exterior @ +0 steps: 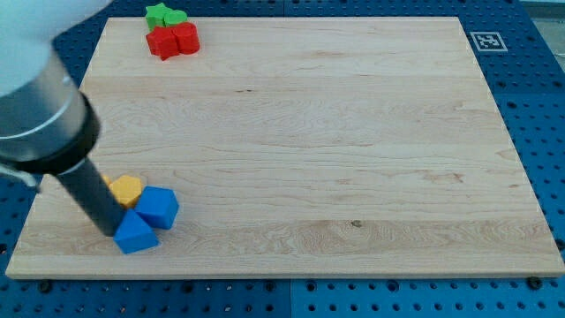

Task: Push the blue triangle towards the bottom center

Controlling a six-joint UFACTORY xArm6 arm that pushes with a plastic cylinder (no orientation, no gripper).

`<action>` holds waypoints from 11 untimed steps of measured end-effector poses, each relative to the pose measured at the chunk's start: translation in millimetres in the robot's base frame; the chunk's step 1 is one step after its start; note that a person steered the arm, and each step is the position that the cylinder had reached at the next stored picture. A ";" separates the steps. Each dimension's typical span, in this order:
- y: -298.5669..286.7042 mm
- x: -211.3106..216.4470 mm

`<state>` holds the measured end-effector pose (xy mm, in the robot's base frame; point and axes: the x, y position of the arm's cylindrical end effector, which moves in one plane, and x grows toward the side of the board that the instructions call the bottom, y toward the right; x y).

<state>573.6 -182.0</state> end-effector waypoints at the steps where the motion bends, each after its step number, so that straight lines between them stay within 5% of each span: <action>1: 25.7 5.6; 4: 24.1 44.0; 11: 83.8 44.5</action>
<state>618.2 -98.2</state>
